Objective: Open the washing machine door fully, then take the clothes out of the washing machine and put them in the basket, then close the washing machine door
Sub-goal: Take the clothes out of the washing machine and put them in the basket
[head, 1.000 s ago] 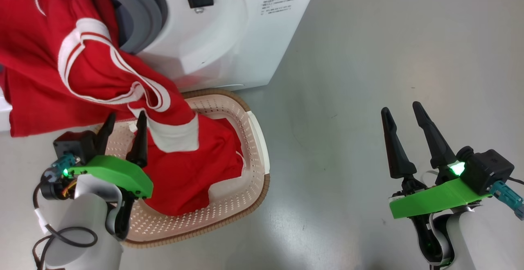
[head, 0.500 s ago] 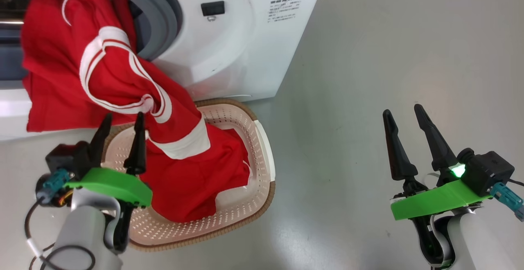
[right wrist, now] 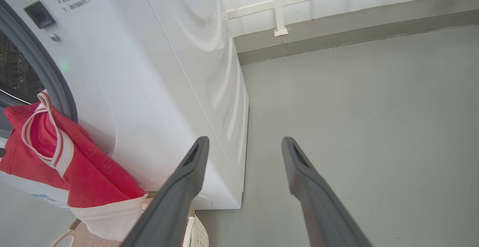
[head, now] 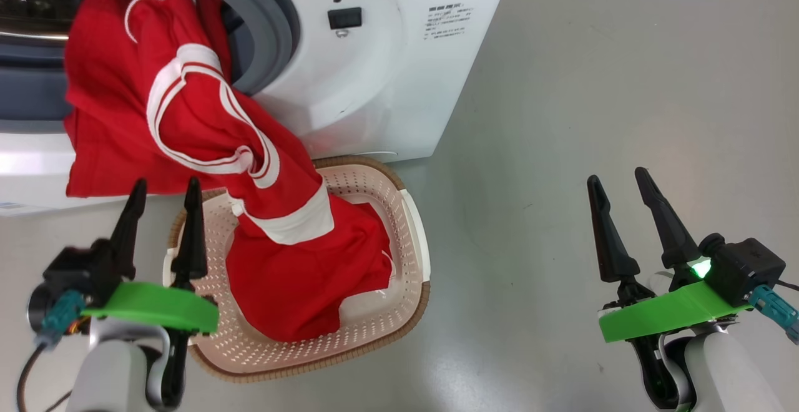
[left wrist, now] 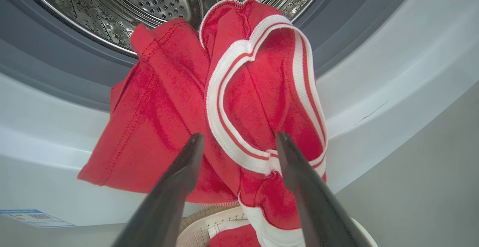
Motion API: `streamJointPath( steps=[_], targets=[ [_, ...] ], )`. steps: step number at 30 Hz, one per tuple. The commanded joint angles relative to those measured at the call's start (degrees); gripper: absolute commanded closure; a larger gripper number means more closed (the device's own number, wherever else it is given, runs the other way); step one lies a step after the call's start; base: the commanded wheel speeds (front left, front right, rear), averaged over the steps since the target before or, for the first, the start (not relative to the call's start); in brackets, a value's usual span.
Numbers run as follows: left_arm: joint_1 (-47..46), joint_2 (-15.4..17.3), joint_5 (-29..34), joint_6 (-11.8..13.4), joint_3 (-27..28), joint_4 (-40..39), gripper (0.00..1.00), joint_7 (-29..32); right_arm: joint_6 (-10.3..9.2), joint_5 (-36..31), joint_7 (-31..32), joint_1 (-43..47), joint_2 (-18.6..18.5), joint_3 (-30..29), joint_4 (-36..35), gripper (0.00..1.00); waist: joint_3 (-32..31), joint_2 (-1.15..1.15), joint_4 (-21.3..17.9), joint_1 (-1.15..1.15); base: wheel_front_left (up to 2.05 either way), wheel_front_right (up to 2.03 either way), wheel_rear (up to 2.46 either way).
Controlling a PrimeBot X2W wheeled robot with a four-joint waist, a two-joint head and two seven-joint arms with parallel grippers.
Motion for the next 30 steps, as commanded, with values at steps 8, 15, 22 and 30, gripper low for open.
streamJointPath(
  steps=[8,15,22,30],
  targets=[
    [7.3,0.8,0.0,-0.3,2.8,-8.1,0.0,-0.3,0.37,-0.8,-0.4,1.2,-0.1,0.8,-1.2,0.0,-0.5,0.0,0.3,0.0,0.0,0.0,0.0],
    [9.0,0.0,-0.7,-0.3,3.1,-11.1,0.0,-0.3,0.37,-0.8,-0.4,1.1,-0.1,0.5,-1.3,0.0,-0.2,0.0,0.4,0.0,0.0,0.0,0.0],
    [8.1,0.1,-0.6,-0.3,2.8,-12.1,0.0,-0.3,0.37,-0.8,-0.4,0.9,-0.1,0.5,-1.4,0.0,0.2,0.0,0.5,0.0,0.0,0.0,0.0],
    [2.4,1.6,0.5,-0.3,1.7,-11.8,0.0,-0.3,0.37,-0.7,-0.4,0.3,-0.1,0.6,-1.5,0.0,1.3,0.0,0.6,0.0,0.0,0.0,0.0]
  ],
)
